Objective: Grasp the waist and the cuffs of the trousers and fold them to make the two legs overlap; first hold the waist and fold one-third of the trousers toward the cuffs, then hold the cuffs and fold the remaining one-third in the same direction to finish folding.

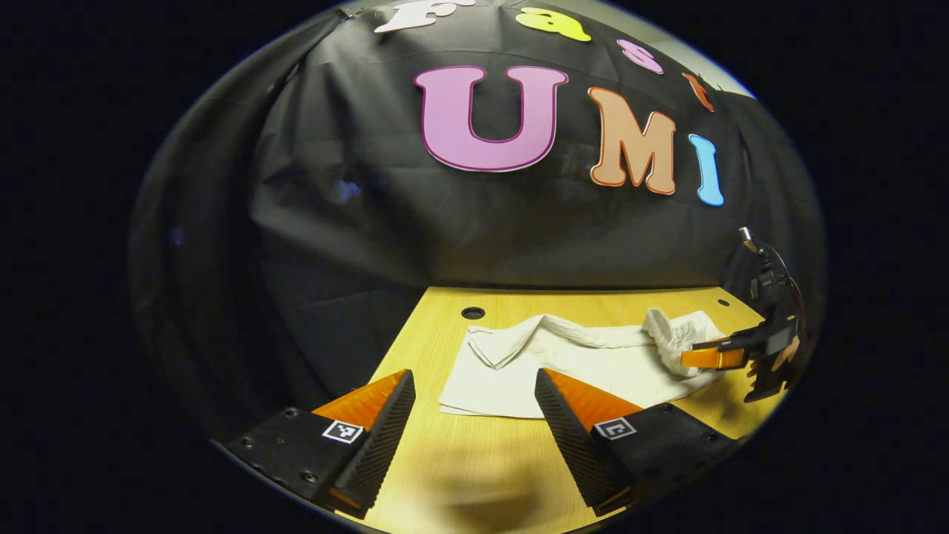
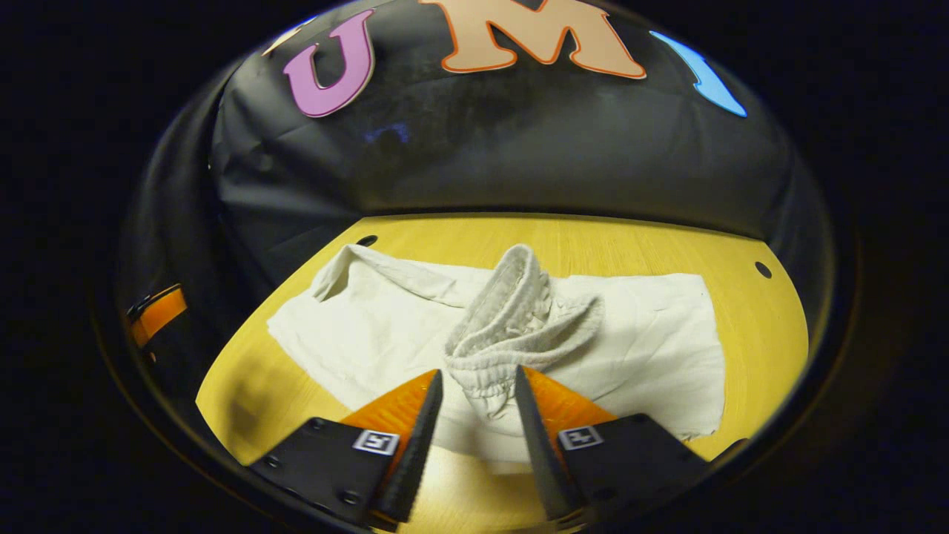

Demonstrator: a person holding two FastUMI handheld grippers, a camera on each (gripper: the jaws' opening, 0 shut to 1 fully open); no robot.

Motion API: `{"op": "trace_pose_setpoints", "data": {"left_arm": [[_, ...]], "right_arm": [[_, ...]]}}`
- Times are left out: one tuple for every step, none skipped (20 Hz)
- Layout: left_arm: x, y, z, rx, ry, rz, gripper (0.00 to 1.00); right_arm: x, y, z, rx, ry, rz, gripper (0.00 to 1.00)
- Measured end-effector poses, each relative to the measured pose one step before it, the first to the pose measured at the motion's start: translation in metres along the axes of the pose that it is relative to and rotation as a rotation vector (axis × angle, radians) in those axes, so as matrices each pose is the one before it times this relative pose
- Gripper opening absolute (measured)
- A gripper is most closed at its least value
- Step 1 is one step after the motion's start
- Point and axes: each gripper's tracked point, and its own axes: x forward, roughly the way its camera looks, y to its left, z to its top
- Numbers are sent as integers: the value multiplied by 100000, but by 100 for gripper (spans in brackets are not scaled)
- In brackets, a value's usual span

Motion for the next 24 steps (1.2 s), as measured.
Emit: {"op": "trace_pose_setpoints", "data": {"left_arm": [[591, -3, -273, -955, 362, -698, 97], [731, -62, -216, -565, 465, -701, 96], [683, 5, -236, -515, 389, -589, 96], [704, 70, -159, -1041, 455, -1091, 96], [792, -37, -116, -1351, 506, -998, 96], [839, -10, -150, -1617, 662, -974, 97], [837, 231, -490, -2004, 578, -1122, 98], [1108, 50, -365, -2117, 1355, -1399, 99], [1371, 317, -522, -1224, 1685, 441, 96], [1097, 591, -576, -224, 1764, 1232, 95], [1006, 784, -702, 325, 1611, 1627, 95], [803, 439, -687, 533, 2156, 1010, 95], [738, 414, -781, 513, 2069, 897, 95], [571, 232, -635, 271, 1936, 483, 96], [580, 86, -663, 197, 1932, 977, 96], [435, 267, -454, 172, 1272, 1029, 96], [502, 302, -271, -170, 500, 960, 96], [303, 248, -251, -107, 500, 724, 96], [229, 57, -567, 135, 1256, 549, 95], [294, 88, -492, 395, 1761, 309, 96], [192, 140, -463, -36, 1746, 604, 96], [204, 8, -420, -418, 1471, 160, 96], [99, -26, -625, -706, 1624, 334, 96], [-124, -78, -121, 310, 395, 877, 96]], "right_arm": [[-720, 313, 103, -1843, -1259, -388, 86], [-580, -70, 189, -2008, -930, -839, 99], [-504, -92, 245, -1882, -1028, -681, 97], [-728, -113, 256, -1618, -1003, -499, 92], [-709, -28, 63, -1344, -1085, -999, 92], [-868, -297, 213, -638, -1095, -1124, 97], [-888, -616, 136, -36, -764, -1535, 96], [-738, -525, 15, 562, -447, -1376, 92], [-544, -493, -114, 1092, -286, -1163, 92], [-540, -441, -227, 1046, 19, -1331, 96], [-468, -673, -334, 680, 284, -1785, 92], [-467, -811, -453, 405, 698, -1833, 92], [-449, -864, -562, 366, 711, -1784, 92], [-363, -682, -491, 516, 1074, -1642, 92], [-254, -743, -519, 1018, 763, -1759, 96], [-248, -451, -324, 986, 488, -1100, 97], [-289, -390, -365, 970, 468, -937, 97], [-317, -303, -97, 1025, 85, -680, 97], [-191, -139, -65, 442, -239, -519, 92], [-165, -203, 66, -267, -328, -522, 97], [-212, -112, 84, -408, -273, -297, 96], [-86, 18, 113, -158, -217, -19, 96], [-149, -75, -71, -108, -80, 50, 96], [-113, -83, -20, -104, 225, -105, 96]]}}
